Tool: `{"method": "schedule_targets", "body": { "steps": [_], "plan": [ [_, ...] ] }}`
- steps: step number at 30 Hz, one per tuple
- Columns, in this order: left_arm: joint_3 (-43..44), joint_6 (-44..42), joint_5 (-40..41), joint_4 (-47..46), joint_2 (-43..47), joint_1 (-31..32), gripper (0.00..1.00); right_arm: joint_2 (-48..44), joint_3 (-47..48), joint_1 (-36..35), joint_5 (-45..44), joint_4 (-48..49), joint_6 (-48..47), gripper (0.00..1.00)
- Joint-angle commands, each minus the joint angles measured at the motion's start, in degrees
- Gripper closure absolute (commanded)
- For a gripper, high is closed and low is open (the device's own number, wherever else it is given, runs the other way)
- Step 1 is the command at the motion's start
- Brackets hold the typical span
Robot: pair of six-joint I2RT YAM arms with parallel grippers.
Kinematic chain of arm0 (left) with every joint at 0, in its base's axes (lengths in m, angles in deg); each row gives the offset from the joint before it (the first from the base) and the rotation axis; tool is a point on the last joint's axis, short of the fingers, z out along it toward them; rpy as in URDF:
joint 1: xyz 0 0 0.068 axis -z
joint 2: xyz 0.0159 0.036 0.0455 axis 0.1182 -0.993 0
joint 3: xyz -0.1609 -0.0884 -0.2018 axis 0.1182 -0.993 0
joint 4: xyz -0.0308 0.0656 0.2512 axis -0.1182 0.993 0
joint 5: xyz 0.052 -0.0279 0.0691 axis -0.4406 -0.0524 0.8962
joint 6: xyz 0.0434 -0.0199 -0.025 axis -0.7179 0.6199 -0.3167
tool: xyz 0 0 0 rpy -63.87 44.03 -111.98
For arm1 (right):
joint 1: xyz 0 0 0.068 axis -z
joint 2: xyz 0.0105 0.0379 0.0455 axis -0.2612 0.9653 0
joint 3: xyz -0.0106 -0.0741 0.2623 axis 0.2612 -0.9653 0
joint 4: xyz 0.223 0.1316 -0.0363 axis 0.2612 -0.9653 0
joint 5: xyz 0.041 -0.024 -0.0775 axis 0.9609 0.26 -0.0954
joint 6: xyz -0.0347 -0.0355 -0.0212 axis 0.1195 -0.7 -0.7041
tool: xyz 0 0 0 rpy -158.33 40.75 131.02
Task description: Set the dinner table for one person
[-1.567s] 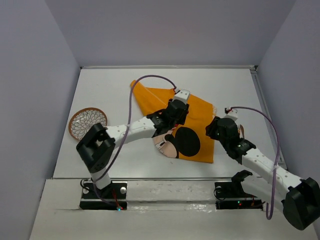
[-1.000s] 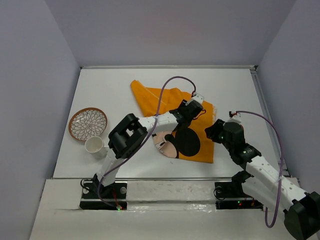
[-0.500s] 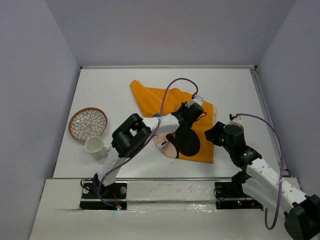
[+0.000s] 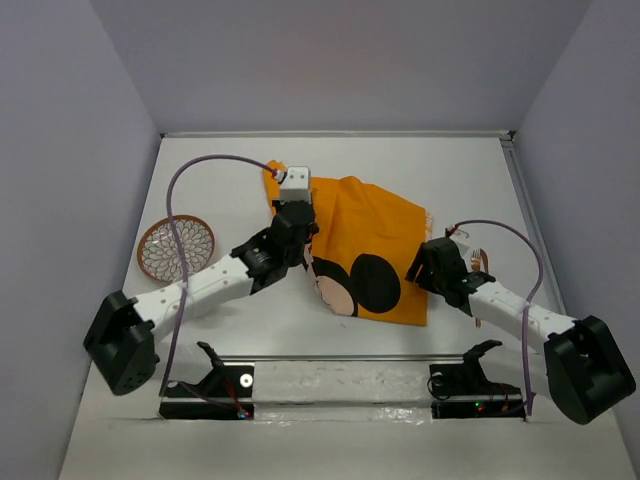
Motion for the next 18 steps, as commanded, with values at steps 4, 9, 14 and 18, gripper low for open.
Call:
{"method": "schedule_targets", "body": {
  "steps": [4, 9, 14, 18],
  "plan": [
    [-17.2, 12.9, -0.2, -6.4, 14.0, -0.2, 1.0, 9.7, 7.8, 1.7, -6.1, 1.4, 0.0, 0.34],
    [-24.8, 16.7, 0.4, -8.8, 21.9, -0.3, 1.0, 18.0, 11.0, 2.8, -6.1, 3.8, -0.9, 0.63],
    [-29.9, 17.5, 3.3, -9.7, 26.7, -0.5, 1.0, 26.4, 19.3, 6.6, -6.3, 8.0, -5.6, 1.0],
    [-31.7, 17.2, 4.9, -11.6, 28.8, -0.9, 1.0, 33.8, 31.3, 10.8, -3.4, 9.7, -10.3, 1.0]
  ]
}}
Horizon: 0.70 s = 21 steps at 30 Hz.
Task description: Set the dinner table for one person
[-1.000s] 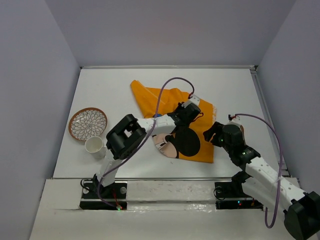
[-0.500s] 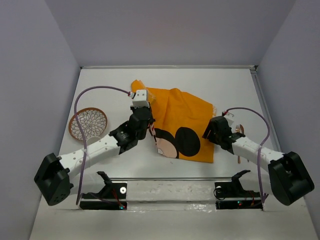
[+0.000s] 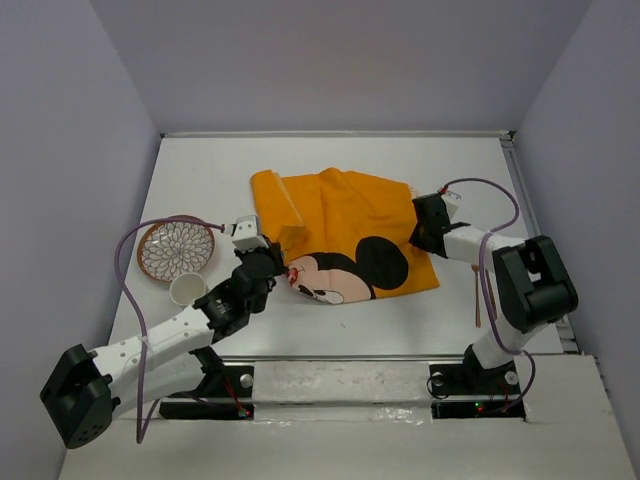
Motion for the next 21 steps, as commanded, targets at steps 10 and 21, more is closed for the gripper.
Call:
{"method": "schedule_targets", "body": {
  "steps": [10, 21],
  "plan": [
    [-3.0, 2.3, 4.1, -10.1, 3.7, -1.6, 1.0, -6.1, 5.7, 7.8, 4.4, 1.2, -3.9, 0.18],
    [-6.4, 3.7, 1.6, -12.6, 4.8, -1.5, 1.0, -30.5, -20.7, 7.8, 2.8, -3.4, 12.2, 0.4]
  ]
}}
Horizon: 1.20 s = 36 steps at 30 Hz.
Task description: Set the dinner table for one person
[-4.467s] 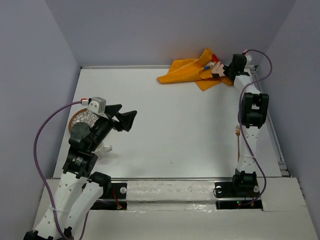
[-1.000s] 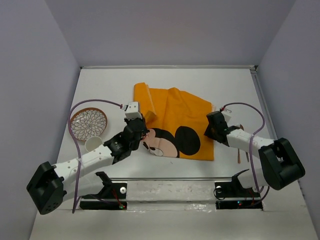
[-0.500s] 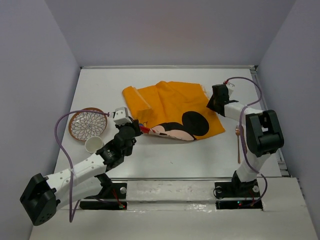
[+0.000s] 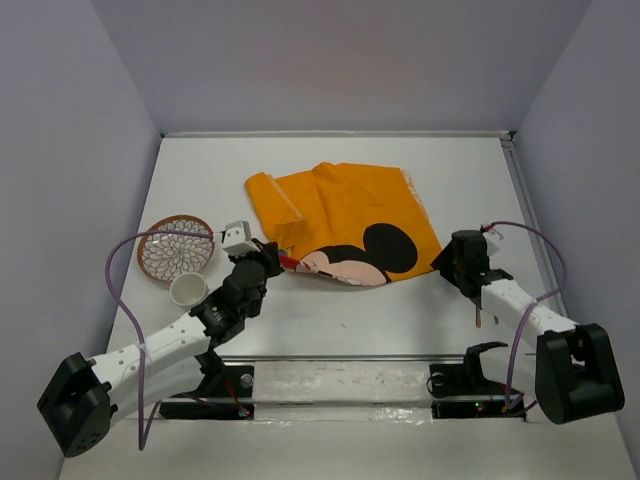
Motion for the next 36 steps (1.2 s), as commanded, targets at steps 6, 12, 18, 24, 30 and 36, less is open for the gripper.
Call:
{"method": "schedule_targets", "body": {
  "steps": [6, 12, 18, 24, 30, 36],
  "plan": [
    [-1.4, 1.0, 1.1, -5.9, 0.6, 0.0, 1.0, -2.8, -3.1, -0.2, 1.2, -1.4, 11.1, 0.4],
    [-1.5, 0.7, 1.0, -6.2, 0.1, 0.0, 1.0, 5.5, -3.2, -0.2, 3.3, 4.6, 16.1, 0.54],
    [-0.8, 0.1, 1.3, -6.5, -0.5, 0.0, 1.0, 6.7, -3.5, -0.2, 3.2, 9.1, 19.8, 0.7],
    [0.4, -1.5, 2.1, -6.4, -0.2, 0.0, 1.0, 6.5, -3.8, -0.2, 1.5, 11.5, 21.0, 0.97],
    [3.2, -4.4, 3.4, -6.5, -1.4, 0.0, 1.0, -2.0, -4.2, -0.2, -2.7, 11.6, 14.8, 1.0],
    [10.2, -10.0, 6.2, -5.2, 1.2, 0.0, 1.0, -17.2, 2.0, -0.2, -3.9, 7.8, 1.4, 1.0]
  ]
}}
